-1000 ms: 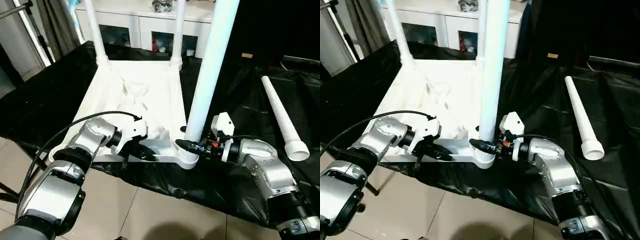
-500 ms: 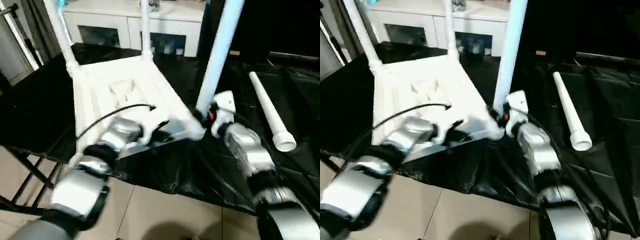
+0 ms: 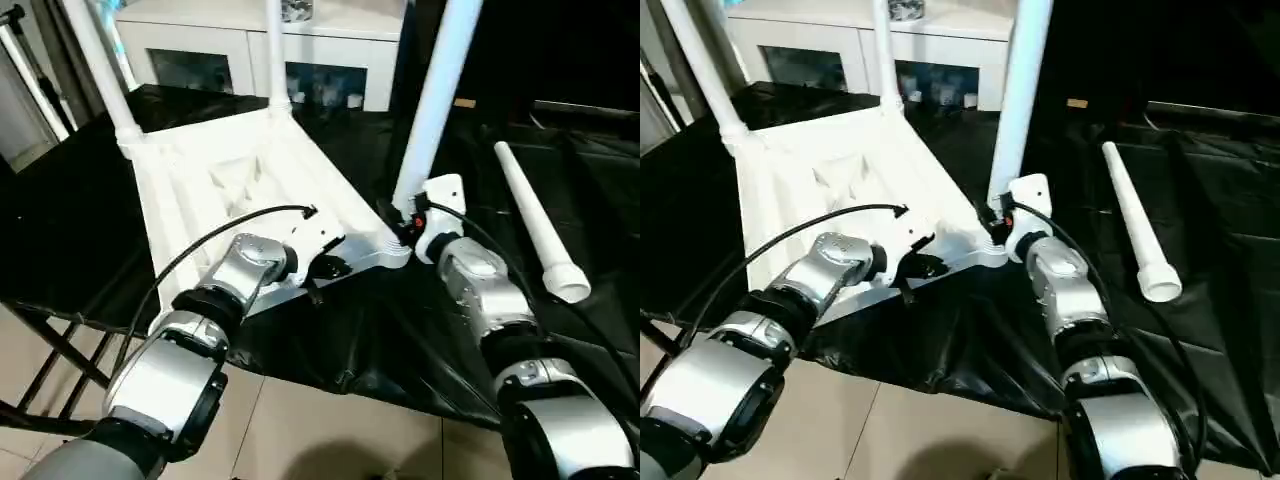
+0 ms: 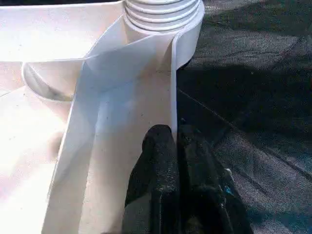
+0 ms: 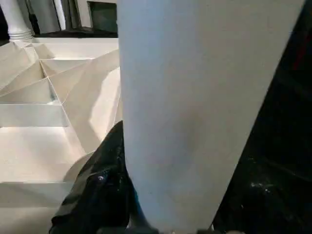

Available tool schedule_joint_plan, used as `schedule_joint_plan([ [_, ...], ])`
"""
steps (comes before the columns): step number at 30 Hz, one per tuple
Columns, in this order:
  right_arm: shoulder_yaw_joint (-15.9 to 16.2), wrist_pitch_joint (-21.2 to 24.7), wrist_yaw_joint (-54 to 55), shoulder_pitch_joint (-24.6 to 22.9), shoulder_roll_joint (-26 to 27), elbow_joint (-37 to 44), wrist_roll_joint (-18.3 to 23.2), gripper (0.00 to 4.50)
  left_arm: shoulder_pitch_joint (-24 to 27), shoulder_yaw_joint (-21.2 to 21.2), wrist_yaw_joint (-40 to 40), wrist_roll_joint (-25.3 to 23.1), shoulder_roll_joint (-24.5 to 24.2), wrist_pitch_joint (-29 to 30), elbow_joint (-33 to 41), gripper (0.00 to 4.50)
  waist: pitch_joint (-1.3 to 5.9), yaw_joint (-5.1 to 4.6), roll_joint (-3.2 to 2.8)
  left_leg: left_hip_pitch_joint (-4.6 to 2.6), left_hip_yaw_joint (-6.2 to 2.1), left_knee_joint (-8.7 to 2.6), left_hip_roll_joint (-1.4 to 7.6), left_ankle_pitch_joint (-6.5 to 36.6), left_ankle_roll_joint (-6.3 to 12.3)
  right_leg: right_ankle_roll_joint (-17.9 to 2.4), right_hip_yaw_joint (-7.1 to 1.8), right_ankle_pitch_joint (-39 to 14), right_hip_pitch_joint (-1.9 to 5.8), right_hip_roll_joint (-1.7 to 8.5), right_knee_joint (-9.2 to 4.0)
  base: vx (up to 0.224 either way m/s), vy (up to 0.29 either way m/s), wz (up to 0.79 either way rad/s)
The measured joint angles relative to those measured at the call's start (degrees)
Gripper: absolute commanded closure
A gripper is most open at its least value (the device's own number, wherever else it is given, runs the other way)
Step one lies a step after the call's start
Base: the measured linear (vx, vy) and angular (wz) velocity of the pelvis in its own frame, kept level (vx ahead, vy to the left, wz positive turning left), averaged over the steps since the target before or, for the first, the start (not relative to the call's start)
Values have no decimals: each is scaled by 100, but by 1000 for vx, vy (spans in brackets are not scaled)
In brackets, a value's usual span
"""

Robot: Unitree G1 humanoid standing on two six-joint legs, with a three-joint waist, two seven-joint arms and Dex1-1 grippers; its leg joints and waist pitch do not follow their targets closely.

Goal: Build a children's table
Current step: Insert table leg to table base

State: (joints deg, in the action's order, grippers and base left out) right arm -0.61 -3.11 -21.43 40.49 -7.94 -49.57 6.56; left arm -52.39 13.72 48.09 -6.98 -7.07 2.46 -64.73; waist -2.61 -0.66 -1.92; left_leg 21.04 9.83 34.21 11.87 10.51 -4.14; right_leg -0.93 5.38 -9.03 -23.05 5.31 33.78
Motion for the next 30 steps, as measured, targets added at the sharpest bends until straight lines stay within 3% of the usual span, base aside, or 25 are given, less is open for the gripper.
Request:
schedule_joint_plan([
  [1,0,-34,-5,4,2,-23,-13,207,0,0,0,0,-1,0,0,450,0,-2,0,0,0,-1,0,0,0,0,0,0,0,0,0,0,0,0],
  [2,0,-80,-14,4,5,-45,-25,193,0,0,-1,-1,-1,0,0,450,0,-4,0,1,0,-1,0,0,0,0,0,0,0,0,0,0,0,0],
  [5,-9,-88,-63,-26,50,-249,-23,184,-1,0,9,2,-1,-4,15,450,-2,-2,-4,9,0,-1,-1,0,0,-1,-1,1,-7,0,-4,0,0,0],
  [13,-62,-147,-408,-41,8,-279,2,106,2,0,78,0,-56,-48,24,450,-7,-24,-12,12,1,-3,0,0,0,-3,-1,2,-11,0,-5,0,0,0],
  [20,48,-207,-1220,-127,-194,-134,55,61,115,10,691,15,-326,-419,169,450,-31,-13,-50,37,1,-7,0,-1,1,-5,0,2,-32,0,-7,0,0,0],
  [22,183,-198,-1644,-231,-336,38,54,61,261,18,1072,66,-448,-595,327,450,-35,30,-57,44,2,-8,1,-2,4,-5,2,-1,-36,-1,-10,0,0,0],
  [26,471,31,-2656,-532,-701,383,55,61,316,83,1776,104,-663,-836,483,450,-40,241,-66,99,13,-5,6,-19,38,-7,4,-3,-75,2,-21,0,0,0],
  [30,639,237,-3420,-729,-1006,796,83,61,341,113,2134,111,-740,-989,485,450,-40,364,-66,115,21,8,4,-12,60,-8,0,-3,-87,8,-20,0,0,0],
])
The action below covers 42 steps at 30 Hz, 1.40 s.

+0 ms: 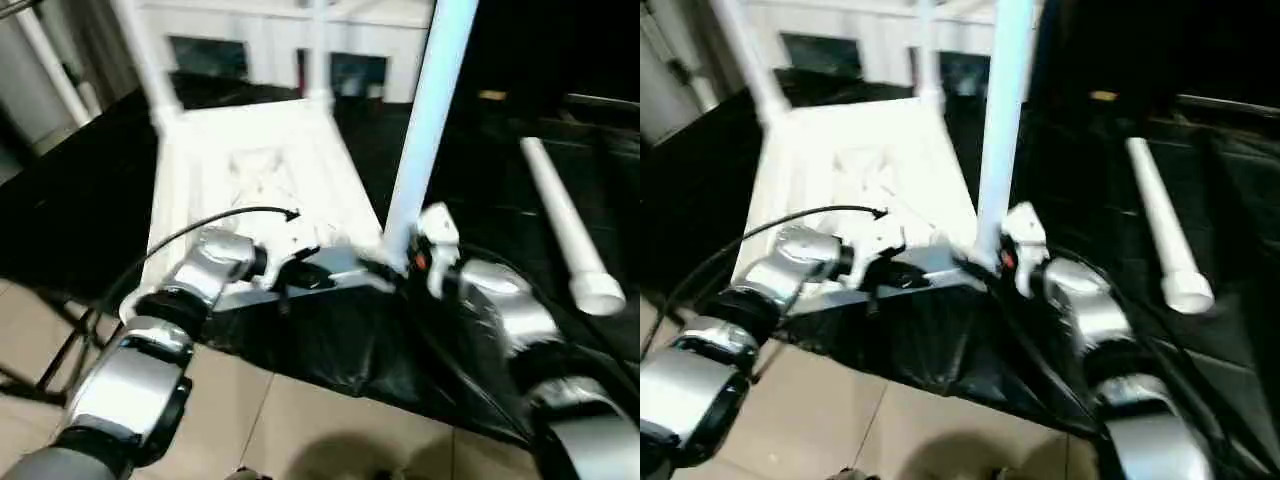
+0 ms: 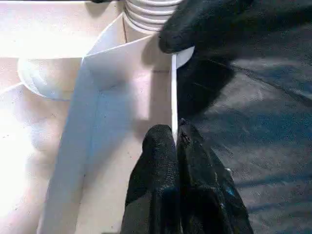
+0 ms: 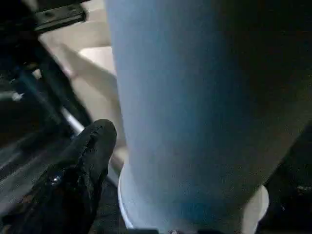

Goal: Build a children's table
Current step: Insert table leg to table base, then rotate leg to tighten

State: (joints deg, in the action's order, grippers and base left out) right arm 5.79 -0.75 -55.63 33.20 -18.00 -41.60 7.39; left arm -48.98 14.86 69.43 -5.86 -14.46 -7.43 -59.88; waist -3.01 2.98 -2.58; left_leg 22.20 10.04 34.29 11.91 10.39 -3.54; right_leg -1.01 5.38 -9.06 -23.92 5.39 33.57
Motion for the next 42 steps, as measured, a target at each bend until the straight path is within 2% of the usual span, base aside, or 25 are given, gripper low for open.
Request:
schedule_joint_plan([
  [2,119,149,-513,-166,-257,338,120,61,44,20,303,35,-64,-62,20,450,0,58,0,-4,4,0,1,2,3,-2,-1,-1,3,1,-1,0,0,0],
  [7,226,310,-993,-245,-344,601,271,61,133,71,656,69,-161,-176,131,450,0,70,0,-13,8,4,3,2,-1,-2,-3,-1,4,3,17,0,0,0],
  [11,265,474,-1293,-369,-445,813,350,99,178,126,889,68,-240,-262,163,450,0,88,0,-14,10,6,4,4,-6,-2,-4,-1,5,5,32,0,0,0],
  [12,271,523,-1353,-402,-477,881,351,121,186,135,935,67,-246,-286,163,450,0,95,0,-15,10,6,4,8,-13,-2,-4,-1,5,5,34,0,0,0],
  [16,366,693,-1534,-452,-572,1061,361,138,191,168,1097,54,-277,-343,163,450,0,106,0,-18,10,6,4,17,-30,-1,-5,-1,9,6,41,0,0,0],
  [18,368,702,-1567,-495,-584,1127,359,162,191,184,1124,47,-286,-392,163,450,0,108,0,-19,10,7,5,18,-33,-1,-5,-1,10,5,43,0,0,0],
  [25,359,775,-1545,-602,-572,1269,361,176,193,191,1142,9,-292,-415,163,450,3,128,-4,-21,8,10,5,15,-36,-1,-5,-1,14,5,45,0,0,0],
  [28,212,831,-1146,-696,-352,1270,385,176,183,175,832,-34,-224,-339,137,450,5,130,-6,-34,8,13,5,16,-38,-1,-7,0,24,5,47,0,0,0],
  [31,-36,862,-310,-715,-64,1146,309,176,89,139,236,-96,-55,-133,-45,450,5,74,-5,-76,8,11,3,17,-40,-3,-11,2,60,5,46,0,0,0],
  [33,-268,746,683,-623,284,885,166,176,-20,108,-339,-185,124,85,-194,450,3,-4,-5,-116,6,9,-3,17,-43,38,-13,-23,90,5,38,0,0,0],
  [35,-456,635,1603,-463,563,589,68,176,-93,66,-837,-197,342,332,-258,450,3,-121,-7,-115,0,4,-5,17,-43,42,-10,-25,91,5,13,0,0,0],
  [40,-781,525,3198,-80,1092,30,-68,177,-140,-94,-1659,-199,708,690,-303,450,6,-257,-20,-113,-17,-17,-7,17,-43,39,9,-23,95,-2,-44,0,0,0],
  [42,-800,436,3536,-1,1170,-85,-114,177,-143,-95,-1837,-210,793,705,-303,450,7,-284,-26,-112,-16,-17,-12,17,-42,38,4,-22,98,-1,-47,0,0,0],
])
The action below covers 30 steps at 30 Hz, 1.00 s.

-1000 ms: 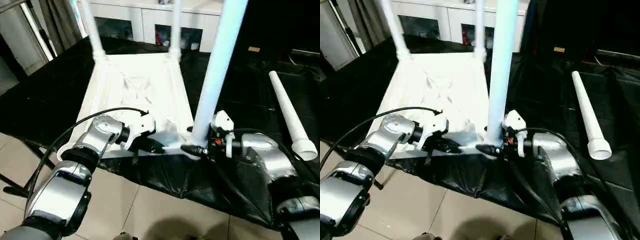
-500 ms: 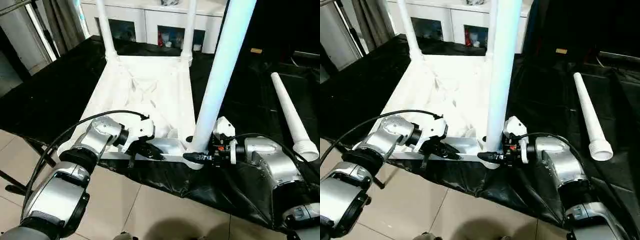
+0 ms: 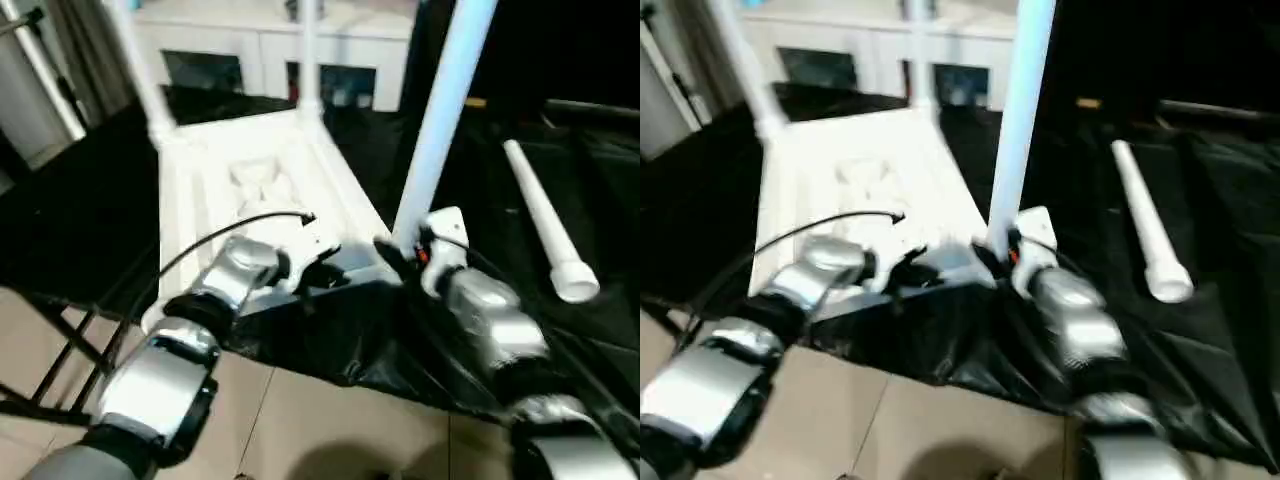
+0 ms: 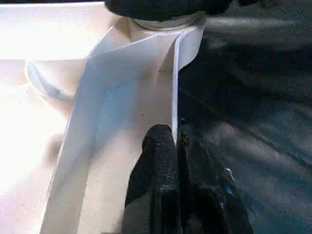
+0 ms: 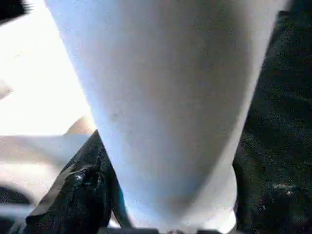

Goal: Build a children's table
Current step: Rotate leg to tighten

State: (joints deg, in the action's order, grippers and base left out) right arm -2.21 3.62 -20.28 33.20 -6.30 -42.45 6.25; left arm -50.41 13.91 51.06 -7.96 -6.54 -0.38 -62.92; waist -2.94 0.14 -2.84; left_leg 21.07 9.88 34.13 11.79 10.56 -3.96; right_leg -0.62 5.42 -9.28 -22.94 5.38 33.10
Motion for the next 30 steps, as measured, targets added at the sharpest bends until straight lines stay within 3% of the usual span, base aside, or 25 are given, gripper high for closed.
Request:
schedule_joint_plan([
  [1,-6,-50,36,0,8,-32,-3,177,0,0,-17,-7,13,-6,1,450,0,-2,0,0,0,0,0,0,0,-1,0,1,2,0,-1,0,0,0],
  [2,-11,-96,38,0,13,-44,-2,121,0,0,-17,-17,13,-25,1,450,2,-2,-2,0,0,0,0,0,0,-4,-1,3,4,0,-1,0,0,0],
  [6,-112,-208,30,-1,107,-59,11,97,0,4,-6,-47,5,-123,1,450,3,0,-4,1,1,0,2,0,0,-27,-1,37,3,0,0,0,0,0],
  [8,-133,-270,-57,-1,107,-76,10,64,6,16,59,-49,-32,-199,2,450,2,-3,-5,1,1,-3,4,0,0,-36,0,43,1,-1,2,0,0,0],
  [13,51,-322,-949,-39,-184,-66,32,60,78,23,430,-39,-206,-399,82,450,1,-24,-7,4,1,-7,5,0,1,-58,2,57,-7,-4,2,0,0,0],
  [17,287,-310,-1884,-193,-532,104,94,60,152,68,969,31,-404,-573,191,450,-3,45,-13,11,3,-14,8,-1,2,-55,4,55,-9,-4,2,0,0,0],
  [22,589,-87,-3394,-545,-1105,728,315,60,263,120,1674,68,-682,-932,305,450,-4,218,-19,18,12,-13,9,-15,37,-55,2,43,-11,-2,-4,0,0,0],
  [28,963,81,-4519,-638,-1577,1036,346,60,296,197,2450,122,-905,-1075,316,450,-4,275,-19,9,20,-13,9,3,10,-54,-5,42,-10,0,0,0,0,0],
  [30,1045,88,-4687,-637,-1581,1036,347,87,298,243,2624,141,-953,-1112,316,450,-4,299,-19,7,20,-13,10,3,9,-54,-5,42,-10,0,2,0,0,0],
])
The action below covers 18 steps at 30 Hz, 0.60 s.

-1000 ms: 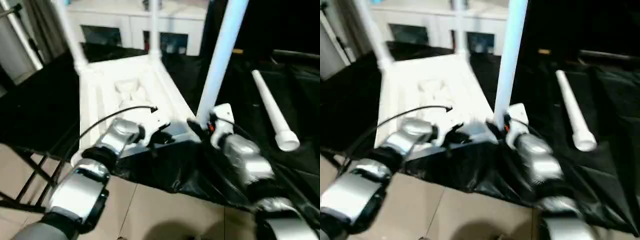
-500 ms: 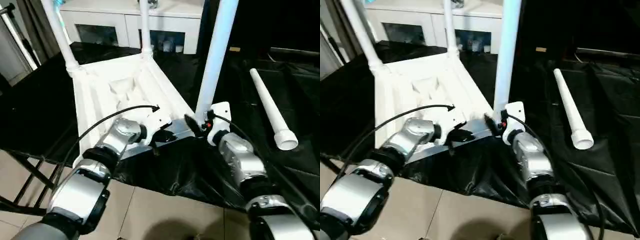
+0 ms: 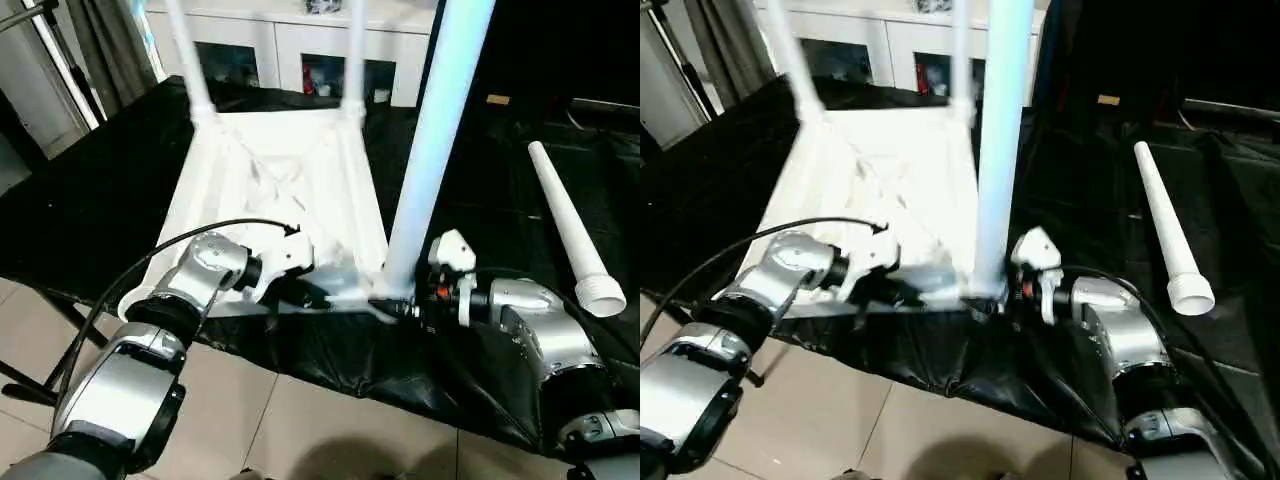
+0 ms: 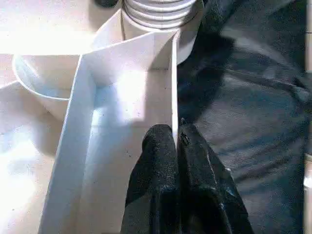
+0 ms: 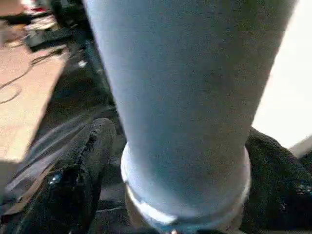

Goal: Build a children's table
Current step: Rotate leg to tighten

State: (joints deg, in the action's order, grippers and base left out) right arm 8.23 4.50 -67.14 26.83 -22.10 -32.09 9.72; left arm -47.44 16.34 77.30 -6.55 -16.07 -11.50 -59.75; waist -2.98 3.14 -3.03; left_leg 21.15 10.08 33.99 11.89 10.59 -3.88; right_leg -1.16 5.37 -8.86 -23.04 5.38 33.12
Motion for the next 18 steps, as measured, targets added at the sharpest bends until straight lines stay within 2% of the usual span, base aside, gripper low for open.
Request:
schedule_joint_plan([
  [2,29,37,-135,0,4,0,2,94,12,40,169,6,-36,-45,26,450,1,22,-2,0,1,0,1,0,-1,0,-1,0,2,0,1,0,0,0],
  [4,62,46,-203,0,9,7,20,128,19,48,237,5,-78,-76,29,450,1,22,-3,0,1,0,1,0,-1,0,-2,0,2,0,1,0,0,0],
  [9,111,180,-254,-1,-8,102,59,163,19,50,356,6,-116,-113,28,450,1,21,-3,0,1,0,1,-1,-2,0,-3,0,2,0,1,0,0,0],
  [15,78,290,-173,-66,73,232,64,171,19,24,343,18,-86,-63,24,450,2,24,-3,0,2,0,1,-1,-1,1,-2,0,2,0,1,0,0,0],
  [18,-119,279,281,-207,254,247,69,171,6,-15,-1,9,16,58,-34,450,2,24,-3,-9,3,0,0,-1,-3,1,-4,0,12,0,3,0,0,0],
])
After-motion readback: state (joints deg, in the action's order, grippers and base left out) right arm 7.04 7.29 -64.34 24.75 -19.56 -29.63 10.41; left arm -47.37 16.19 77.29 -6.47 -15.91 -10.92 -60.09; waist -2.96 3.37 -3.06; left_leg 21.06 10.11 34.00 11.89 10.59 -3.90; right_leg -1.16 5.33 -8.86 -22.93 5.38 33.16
